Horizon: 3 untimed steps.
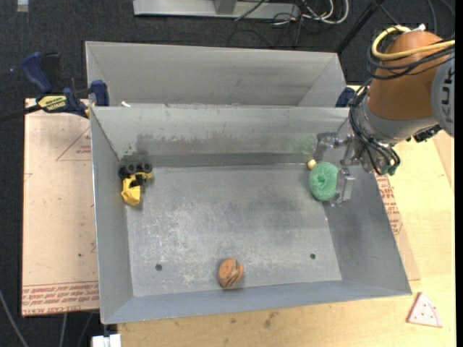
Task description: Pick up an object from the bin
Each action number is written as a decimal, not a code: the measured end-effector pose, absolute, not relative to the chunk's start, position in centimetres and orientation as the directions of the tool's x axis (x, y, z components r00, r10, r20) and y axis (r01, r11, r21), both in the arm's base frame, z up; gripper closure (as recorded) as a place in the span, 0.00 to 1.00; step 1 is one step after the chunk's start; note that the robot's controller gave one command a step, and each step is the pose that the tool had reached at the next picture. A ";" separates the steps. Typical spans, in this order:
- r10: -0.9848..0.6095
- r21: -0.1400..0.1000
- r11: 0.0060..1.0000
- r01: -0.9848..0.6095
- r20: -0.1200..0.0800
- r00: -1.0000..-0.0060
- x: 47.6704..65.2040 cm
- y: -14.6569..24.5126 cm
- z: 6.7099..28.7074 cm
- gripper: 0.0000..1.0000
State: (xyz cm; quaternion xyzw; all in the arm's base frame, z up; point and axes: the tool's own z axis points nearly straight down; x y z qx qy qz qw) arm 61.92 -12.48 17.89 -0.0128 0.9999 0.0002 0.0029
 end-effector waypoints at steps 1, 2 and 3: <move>-0.005 0.000 1.000 -0.005 -0.003 -1.000 62.2 -13.1 16.2 0.00; -0.140 -0.001 0.990 -0.140 -0.005 -0.990 64.0 -13.8 15.2 0.00; -0.119 -0.001 0.993 -0.119 -0.007 -0.993 64.4 -14.0 15.0 0.00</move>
Offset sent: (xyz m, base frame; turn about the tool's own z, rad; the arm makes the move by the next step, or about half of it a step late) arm 0.0364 -0.0203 -0.0351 -0.0507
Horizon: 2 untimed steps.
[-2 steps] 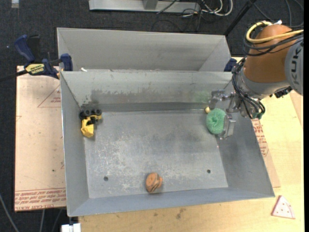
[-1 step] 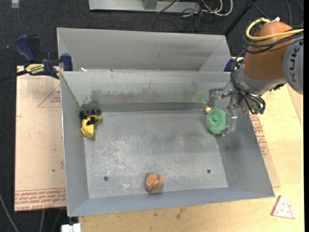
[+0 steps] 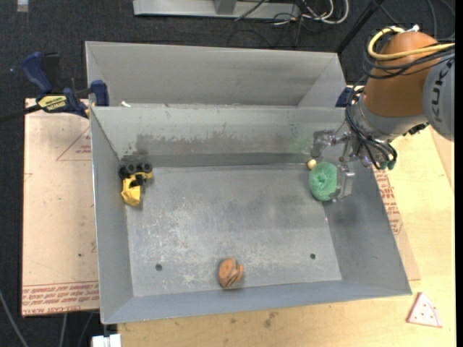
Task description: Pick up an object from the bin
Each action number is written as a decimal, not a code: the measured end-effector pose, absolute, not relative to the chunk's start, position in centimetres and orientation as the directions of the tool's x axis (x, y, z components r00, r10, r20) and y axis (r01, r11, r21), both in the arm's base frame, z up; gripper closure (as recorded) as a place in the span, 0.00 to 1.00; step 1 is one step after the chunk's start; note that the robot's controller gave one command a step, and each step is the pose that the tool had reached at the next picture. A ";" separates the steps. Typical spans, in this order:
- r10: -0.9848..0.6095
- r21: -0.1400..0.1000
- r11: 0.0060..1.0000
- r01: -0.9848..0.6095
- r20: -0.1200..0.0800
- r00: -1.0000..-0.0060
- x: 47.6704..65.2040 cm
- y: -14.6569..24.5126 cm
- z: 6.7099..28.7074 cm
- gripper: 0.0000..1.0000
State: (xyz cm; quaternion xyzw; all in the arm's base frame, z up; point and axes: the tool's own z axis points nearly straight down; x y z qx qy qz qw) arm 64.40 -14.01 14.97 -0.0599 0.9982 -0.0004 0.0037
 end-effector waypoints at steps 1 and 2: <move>-0.347 0.009 0.938 -0.347 -0.007 -0.938 63.2 -14.8 8.7 1.00; -0.348 0.009 0.938 -0.348 -0.007 -0.938 63.2 -14.8 8.7 1.00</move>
Offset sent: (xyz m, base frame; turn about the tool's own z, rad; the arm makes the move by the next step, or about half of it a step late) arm 0.0000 0.0000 0.0000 0.0000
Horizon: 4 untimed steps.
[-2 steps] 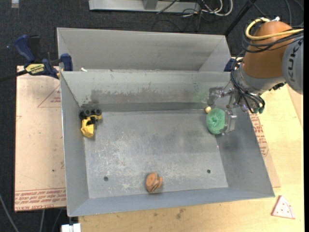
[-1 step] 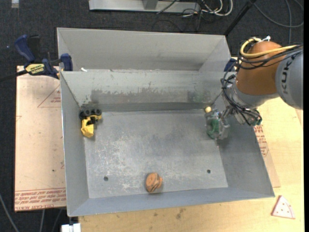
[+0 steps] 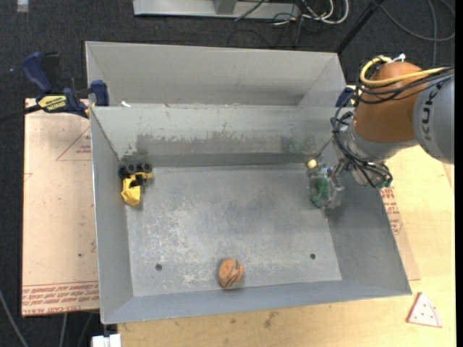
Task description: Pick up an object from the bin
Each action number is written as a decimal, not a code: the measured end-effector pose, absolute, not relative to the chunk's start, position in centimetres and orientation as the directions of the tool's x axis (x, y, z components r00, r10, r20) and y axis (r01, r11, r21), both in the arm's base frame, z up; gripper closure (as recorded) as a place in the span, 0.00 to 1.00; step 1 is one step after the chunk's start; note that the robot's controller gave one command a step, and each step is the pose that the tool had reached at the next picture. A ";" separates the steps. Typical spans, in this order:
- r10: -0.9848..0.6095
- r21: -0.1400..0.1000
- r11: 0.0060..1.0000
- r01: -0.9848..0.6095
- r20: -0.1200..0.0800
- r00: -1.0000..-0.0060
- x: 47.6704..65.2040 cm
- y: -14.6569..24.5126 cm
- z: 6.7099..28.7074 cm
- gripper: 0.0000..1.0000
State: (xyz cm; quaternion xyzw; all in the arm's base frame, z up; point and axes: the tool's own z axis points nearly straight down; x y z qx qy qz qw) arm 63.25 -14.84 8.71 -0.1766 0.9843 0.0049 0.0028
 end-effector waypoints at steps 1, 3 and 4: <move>-0.348 0.009 0.938 -0.348 -0.007 -0.938 63.2 -14.8 8.7 1.00; -0.348 0.009 0.938 -0.348 -0.008 -0.938 63.2 -14.8 8.7 1.00; -0.348 0.009 0.938 -0.348 -0.008 -0.938 63.2 -14.9 8.7 1.00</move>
Offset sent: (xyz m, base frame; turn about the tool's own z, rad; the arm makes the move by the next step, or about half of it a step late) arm 0.0000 0.0000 0.0000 0.0000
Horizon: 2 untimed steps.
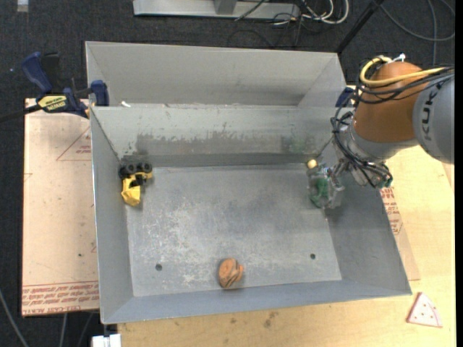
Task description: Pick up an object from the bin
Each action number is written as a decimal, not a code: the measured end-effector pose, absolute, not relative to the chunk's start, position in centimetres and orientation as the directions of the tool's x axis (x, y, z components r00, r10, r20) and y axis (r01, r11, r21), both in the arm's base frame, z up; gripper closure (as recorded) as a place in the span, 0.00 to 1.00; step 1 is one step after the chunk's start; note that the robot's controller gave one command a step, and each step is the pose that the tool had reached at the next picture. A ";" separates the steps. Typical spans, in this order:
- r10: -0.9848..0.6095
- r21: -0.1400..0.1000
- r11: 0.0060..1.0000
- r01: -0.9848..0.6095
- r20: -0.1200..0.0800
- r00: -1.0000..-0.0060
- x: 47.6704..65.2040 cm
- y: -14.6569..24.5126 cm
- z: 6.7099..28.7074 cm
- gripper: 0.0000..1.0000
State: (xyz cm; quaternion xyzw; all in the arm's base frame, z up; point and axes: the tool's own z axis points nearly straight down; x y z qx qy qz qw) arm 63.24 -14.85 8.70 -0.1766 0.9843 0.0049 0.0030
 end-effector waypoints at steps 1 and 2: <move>-0.348 0.009 0.938 -0.348 -0.008 -0.938 63.2 -14.9 8.7 1.00; -0.348 0.009 0.938 -0.348 -0.008 -0.938 63.2 -14.9 8.7 1.00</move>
Offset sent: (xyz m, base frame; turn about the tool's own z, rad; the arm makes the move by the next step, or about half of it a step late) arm 0.0000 0.0000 0.0000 0.0000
